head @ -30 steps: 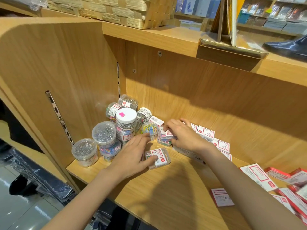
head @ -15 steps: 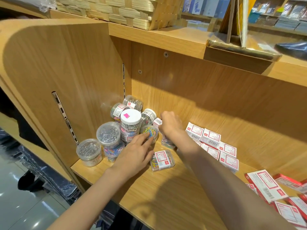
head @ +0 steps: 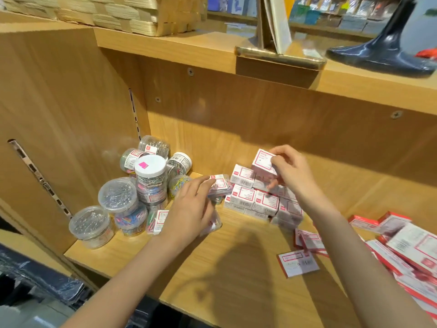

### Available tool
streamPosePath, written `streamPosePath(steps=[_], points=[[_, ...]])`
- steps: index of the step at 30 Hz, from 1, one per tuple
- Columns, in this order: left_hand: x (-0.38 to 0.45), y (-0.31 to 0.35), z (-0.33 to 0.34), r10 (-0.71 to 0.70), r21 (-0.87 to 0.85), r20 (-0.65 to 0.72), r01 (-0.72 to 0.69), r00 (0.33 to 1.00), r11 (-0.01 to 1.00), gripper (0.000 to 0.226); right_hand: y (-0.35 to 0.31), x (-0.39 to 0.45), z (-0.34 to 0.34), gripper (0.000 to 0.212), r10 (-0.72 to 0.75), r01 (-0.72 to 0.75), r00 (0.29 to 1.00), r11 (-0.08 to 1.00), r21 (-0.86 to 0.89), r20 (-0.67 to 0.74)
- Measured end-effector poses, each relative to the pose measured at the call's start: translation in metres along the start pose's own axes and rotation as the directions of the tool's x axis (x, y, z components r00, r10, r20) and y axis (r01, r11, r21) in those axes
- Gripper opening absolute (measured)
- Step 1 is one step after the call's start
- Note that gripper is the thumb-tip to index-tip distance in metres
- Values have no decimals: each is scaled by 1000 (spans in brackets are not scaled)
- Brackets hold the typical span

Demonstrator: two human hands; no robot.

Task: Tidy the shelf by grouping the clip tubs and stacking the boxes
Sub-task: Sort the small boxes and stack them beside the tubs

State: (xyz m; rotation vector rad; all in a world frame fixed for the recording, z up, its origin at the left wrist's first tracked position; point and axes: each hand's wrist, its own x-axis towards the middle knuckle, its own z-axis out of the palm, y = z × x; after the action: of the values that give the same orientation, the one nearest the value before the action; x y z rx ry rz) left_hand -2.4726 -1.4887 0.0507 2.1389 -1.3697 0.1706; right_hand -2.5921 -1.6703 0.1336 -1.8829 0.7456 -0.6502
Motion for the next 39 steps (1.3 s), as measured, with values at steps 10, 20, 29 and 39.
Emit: streamPosePath(steps=[10, 20, 29, 39], points=[[18, 22, 28, 48, 47, -21, -47, 999, 998, 42, 61, -17, -45, 18, 96, -124, 990, 944, -307, -104], [43, 32, 36, -43, -157, 133, 64, 990, 986, 80, 75, -39, -56, 39, 119, -115, 993, 955, -273, 1], [45, 30, 40, -31, -246, 67, 47, 997, 968, 74, 75, -24, -49, 40, 1, -5, 1000, 909, -417, -9], [42, 22, 39, -73, -222, 49, 82, 996, 972, 77, 51, -36, -42, 35, -138, 127, 990, 905, -405, 0]])
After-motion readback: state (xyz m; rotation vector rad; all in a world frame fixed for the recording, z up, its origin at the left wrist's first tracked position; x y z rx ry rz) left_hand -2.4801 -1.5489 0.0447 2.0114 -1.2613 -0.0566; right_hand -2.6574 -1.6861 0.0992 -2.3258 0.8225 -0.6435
